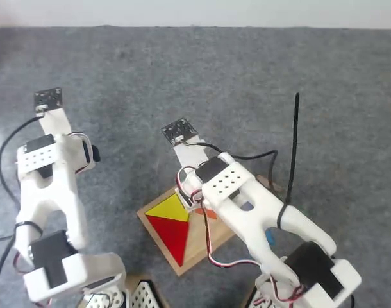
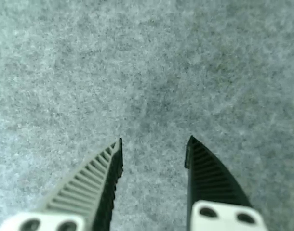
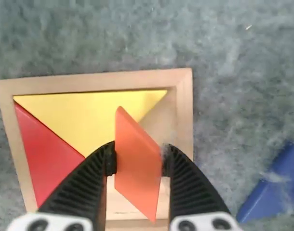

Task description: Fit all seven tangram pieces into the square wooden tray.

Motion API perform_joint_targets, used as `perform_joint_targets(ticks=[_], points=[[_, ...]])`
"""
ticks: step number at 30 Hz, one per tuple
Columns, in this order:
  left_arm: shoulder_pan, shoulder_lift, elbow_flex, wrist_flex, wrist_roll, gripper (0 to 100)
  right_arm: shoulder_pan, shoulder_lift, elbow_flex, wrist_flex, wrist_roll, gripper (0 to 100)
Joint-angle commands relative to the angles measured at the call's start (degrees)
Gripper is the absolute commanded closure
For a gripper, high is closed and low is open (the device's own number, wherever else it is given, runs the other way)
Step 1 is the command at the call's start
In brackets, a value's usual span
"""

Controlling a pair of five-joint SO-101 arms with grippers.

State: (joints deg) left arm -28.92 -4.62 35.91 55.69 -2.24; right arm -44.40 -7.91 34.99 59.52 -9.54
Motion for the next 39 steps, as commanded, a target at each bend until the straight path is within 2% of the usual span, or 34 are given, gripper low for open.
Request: perform_joint_targets(ticks=[1,13,16,21,24,28,31,39], points=[[0.09,-0.88,-0.4,-0.88,0.88,79,-0.48,-2.86,0.18,-1.36,-0.79,99.1],[0.09,-0.88,-0.4,-0.88,0.88,79,2.24,-0.22,0.53,-0.75,-0.7,92.4],[0.09,-0.88,-0.4,-0.88,0.88,79,3.38,0.48,-0.44,-0.66,-0.7,82.4],[0.09,-0.88,-0.4,-0.88,0.88,79,3.21,1.01,-0.26,-0.75,-0.7,58.9],[0.09,-0.88,-0.4,-0.88,0.88,79,3.12,1.19,-0.26,-0.75,-0.7,51.0],[0.09,-0.88,-0.4,-0.88,0.88,79,4.26,0.84,-0.35,0.31,-0.44,51.1],[0.09,-0.88,-0.4,-0.88,0.88,79,5.67,1.27,0.09,2.07,3.69,52.3],[0.09,-0.88,-0.4,-0.88,0.88,79,2.51,1.36,3.87,0.57,5.01,52.6]])
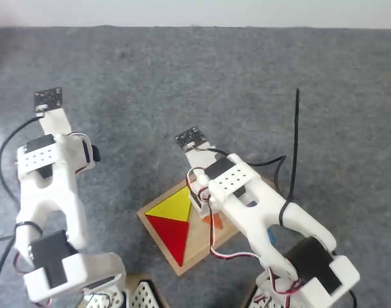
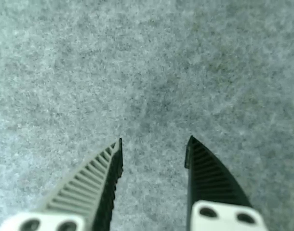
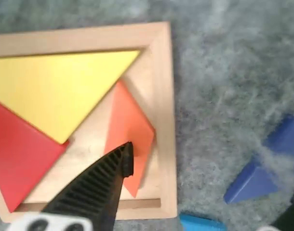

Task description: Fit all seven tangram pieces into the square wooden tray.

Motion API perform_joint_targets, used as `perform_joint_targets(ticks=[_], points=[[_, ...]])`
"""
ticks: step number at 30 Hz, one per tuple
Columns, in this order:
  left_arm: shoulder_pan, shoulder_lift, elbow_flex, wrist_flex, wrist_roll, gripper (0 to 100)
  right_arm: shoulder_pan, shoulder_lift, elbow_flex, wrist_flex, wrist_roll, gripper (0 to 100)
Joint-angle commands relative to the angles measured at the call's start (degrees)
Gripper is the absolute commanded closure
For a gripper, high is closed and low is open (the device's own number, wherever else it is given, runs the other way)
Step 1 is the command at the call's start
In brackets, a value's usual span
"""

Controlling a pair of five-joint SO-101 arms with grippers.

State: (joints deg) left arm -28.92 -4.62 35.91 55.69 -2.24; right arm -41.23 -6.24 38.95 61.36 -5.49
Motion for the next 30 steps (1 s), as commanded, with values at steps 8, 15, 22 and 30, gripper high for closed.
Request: perform_joint_targets(ticks=[8,15,22,30], points=[[0.0,-0.88,-0.31,-0.7,0.88,79,1.36,-0.22,-0.53,-1.89,5.27,52.6],[0.0,-0.88,-0.31,-0.79,0.88,79,3.38,-1.54,-1.05,2.77,5.63,52.6],[0.0,-0.88,-0.4,-0.88,0.88,79,-7.25,-8.22,3.43,3.47,5.63,52.6],[0.0,-0.88,-0.4,-0.88,0.88,79,-6.81,-8.66,9.58,3.38,8.79,52.6]])
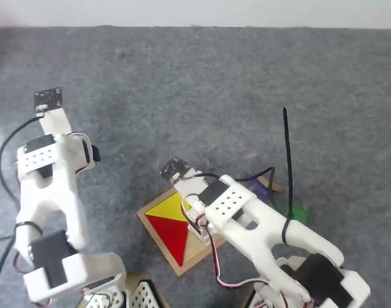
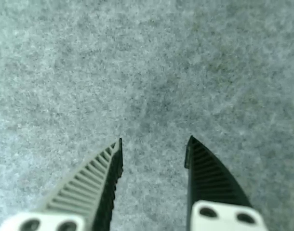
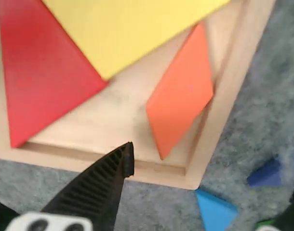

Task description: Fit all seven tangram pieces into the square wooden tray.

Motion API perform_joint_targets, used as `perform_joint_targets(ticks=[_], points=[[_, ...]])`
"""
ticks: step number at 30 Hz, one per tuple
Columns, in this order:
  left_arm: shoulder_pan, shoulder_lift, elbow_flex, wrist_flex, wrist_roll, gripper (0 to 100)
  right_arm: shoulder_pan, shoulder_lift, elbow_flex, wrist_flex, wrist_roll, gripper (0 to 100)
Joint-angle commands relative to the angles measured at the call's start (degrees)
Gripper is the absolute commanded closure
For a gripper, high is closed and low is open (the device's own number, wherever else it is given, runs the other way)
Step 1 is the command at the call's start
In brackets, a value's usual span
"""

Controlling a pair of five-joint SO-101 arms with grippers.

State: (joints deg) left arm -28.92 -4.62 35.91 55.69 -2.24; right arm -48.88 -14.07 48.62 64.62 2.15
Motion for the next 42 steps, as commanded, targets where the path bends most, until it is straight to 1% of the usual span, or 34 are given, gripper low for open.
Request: perform_joint_targets(ticks=[1,4,9,13,18,26,28,33,36,39,42], points=[[0.0,-0.88,-0.4,-0.88,0.88,79,1.89,0.04,-0.09,0.13,1.14,52.6],[0.0,-0.88,-0.4,-0.79,0.88,79,5.58,2.59,-0.26,-1.8,1.41,52.6],[0.0,-0.88,-0.4,-0.79,0.88,79,11.03,6.02,-0.35,-6.9,6.51,52.6],[0.0,-0.88,-0.4,-0.79,0.88,79,13.67,7.43,-0.7,-9.01,7.38,52.6],[0.0,-0.88,-0.4,-0.79,0.88,79,15.34,7.25,-3.96,-8.75,6.95,52.6],[0.0,-0.88,-0.4,-0.79,0.88,79,14.81,7.25,-5.98,-7.16,6.68,52.6],[0.0,-0.88,-0.4,-0.88,0.88,79,12.7,7.08,-6.07,-6.64,5.01,52.6],[0.0,-0.88,-0.4,-0.88,0.88,79,4.09,7.08,-6.33,-7.25,1.32,52.6],[0.0,-0.88,-0.4,-0.88,0.88,79,1.36,7.6,-8.18,-7.25,-0.53,52.6],[0.0,-0.88,-0.4,-0.79,0.88,79,1.8,7.69,-10.2,-8.04,-1.85,52.6],[-0.09,-0.88,-0.4,-0.79,0.88,79,4.09,7.69,-10.81,-8.48,-1.85,52.6]])
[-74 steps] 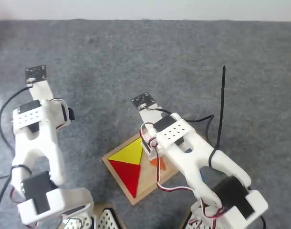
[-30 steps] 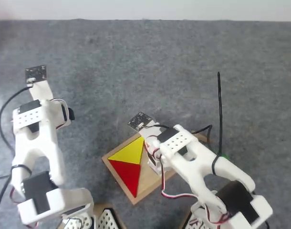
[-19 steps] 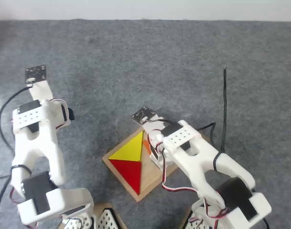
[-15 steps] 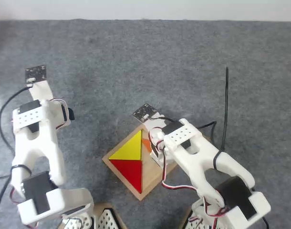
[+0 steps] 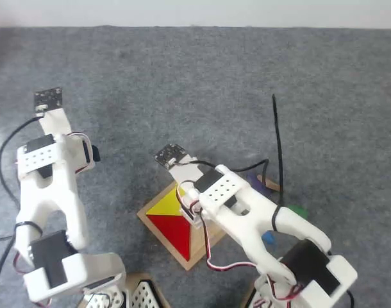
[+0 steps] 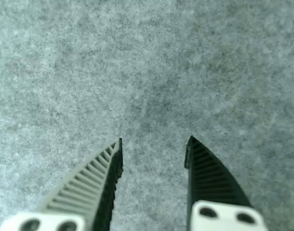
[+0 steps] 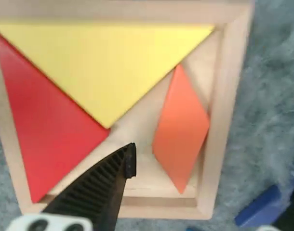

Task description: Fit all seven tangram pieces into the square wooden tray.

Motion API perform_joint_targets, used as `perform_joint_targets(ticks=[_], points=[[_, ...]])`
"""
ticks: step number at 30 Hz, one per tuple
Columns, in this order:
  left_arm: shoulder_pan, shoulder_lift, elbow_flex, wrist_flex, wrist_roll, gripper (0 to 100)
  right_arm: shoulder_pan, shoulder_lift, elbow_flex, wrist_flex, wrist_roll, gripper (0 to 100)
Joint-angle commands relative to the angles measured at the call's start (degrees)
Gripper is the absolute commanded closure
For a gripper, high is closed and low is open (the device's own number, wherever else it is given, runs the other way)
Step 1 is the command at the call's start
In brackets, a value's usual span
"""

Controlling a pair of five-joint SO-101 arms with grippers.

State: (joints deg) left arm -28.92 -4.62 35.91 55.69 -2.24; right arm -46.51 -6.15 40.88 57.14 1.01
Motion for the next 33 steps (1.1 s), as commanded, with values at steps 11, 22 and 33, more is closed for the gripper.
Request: perform_joint_targets(ticks=[11,22,33], points=[[-0.44,-0.88,-0.4,-0.88,0.88,79,4.44,2.24,-3.16,-3.74,-3.34,52.6],[-0.44,-0.88,-0.4,-0.88,0.88,79,7.87,9.8,-12.66,2.86,-4.75,52.6],[-0.44,-0.88,-0.4,-0.88,0.88,79,11.47,5.76,-13.54,4.09,-4.66,52.6]])
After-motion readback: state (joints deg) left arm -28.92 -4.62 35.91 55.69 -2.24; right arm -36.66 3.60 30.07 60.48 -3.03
